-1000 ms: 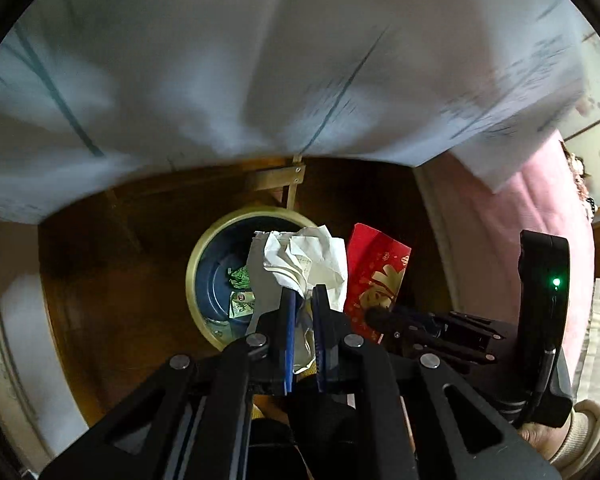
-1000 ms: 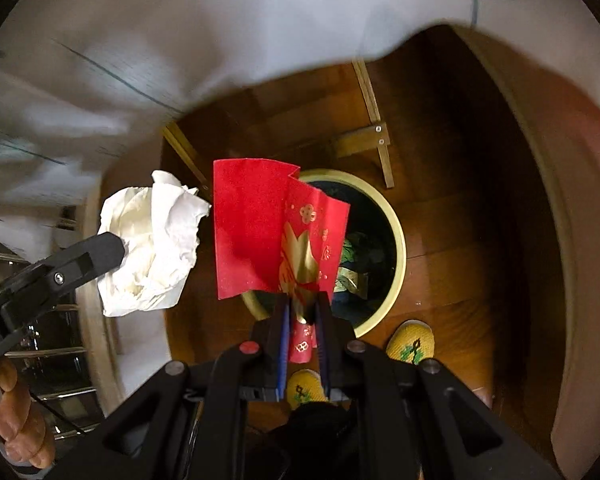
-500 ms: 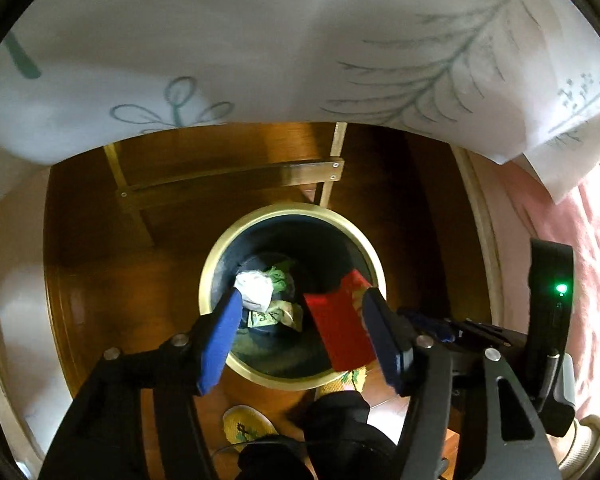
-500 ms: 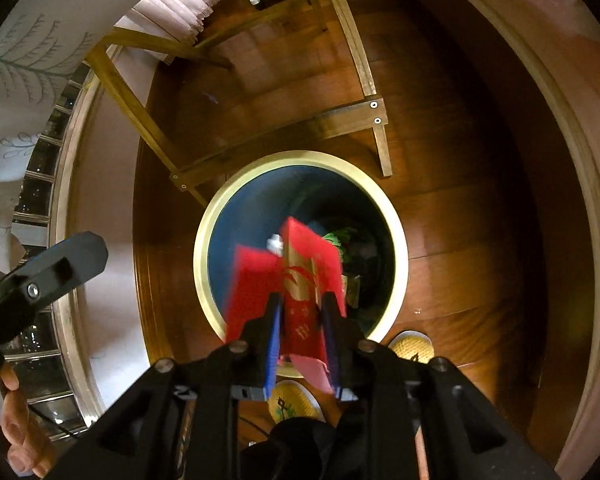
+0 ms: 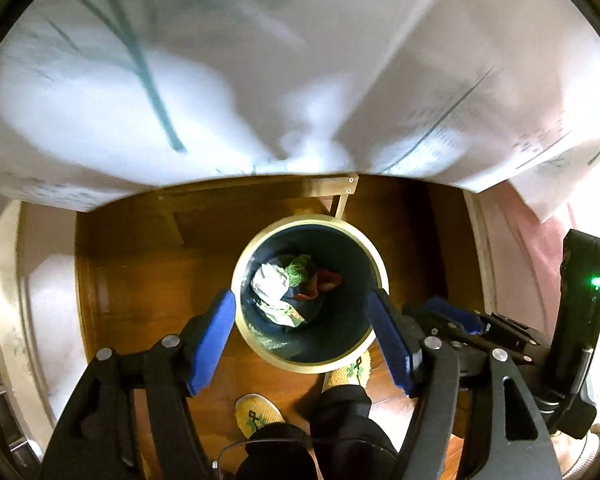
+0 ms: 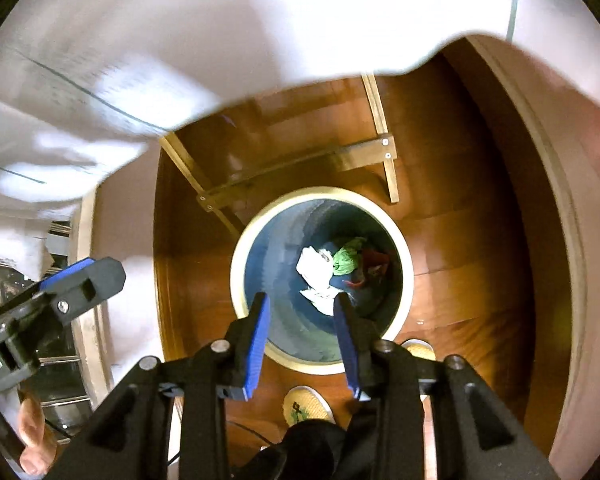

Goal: Collect trash
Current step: 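Raise both tools back toward the table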

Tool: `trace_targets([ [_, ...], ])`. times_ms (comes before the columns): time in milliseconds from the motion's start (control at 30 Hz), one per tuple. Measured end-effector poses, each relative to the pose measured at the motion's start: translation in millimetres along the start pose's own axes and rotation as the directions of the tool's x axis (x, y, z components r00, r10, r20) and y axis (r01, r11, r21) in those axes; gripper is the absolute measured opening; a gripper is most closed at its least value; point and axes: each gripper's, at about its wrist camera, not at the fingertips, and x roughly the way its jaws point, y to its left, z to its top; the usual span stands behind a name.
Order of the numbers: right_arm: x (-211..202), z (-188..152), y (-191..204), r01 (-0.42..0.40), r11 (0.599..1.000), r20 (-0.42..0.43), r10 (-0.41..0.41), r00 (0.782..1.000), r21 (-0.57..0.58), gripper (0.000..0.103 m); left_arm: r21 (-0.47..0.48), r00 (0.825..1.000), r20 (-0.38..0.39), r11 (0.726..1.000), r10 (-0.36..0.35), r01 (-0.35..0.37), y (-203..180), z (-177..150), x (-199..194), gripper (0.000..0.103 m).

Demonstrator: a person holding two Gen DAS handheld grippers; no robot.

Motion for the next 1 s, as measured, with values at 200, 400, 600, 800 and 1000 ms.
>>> trace_targets([
  [200,-62.9,2.0,30.4,-0.006,1.0,0.032,0.006,0.999,-0.007,0.034,-0.01,0.998,0.054,1.0,0.009,-0.008,2.2,7.9,-71.7,0.074],
  [400,-140.5,5.0,61.1,-0.021,0.999,0.084,0.024,0.996,-0.03,0.04,-0.015,0.99,0.138,1.0,0.013,-0.011,6.6,21.8,-163.9,0.083],
  [600,-208.4,6.6,94.1,-0.027,0.996,0.147,0.039,0.988,-0.081,0.04,0.004,0.967,0.254,1.0,0.013,-0.014,3.1,32.5,-258.4,0.093],
  [800,-274.8,11.9,121.9,0.007,0.988,0.257,0.033,0.966,-0.153,0.04,0.036,0.938,0.348,0.999,-0.004,-0.009,-1.8,40.1,-329.3,0.093],
  [1000,-320.2,23.5,135.3,0.077,0.983,0.374,-0.009,0.927,-0.168,0.04,0.075,0.906,0.422,0.997,-0.021,-0.012,-11.9,53.2,-381.4,0.093],
])
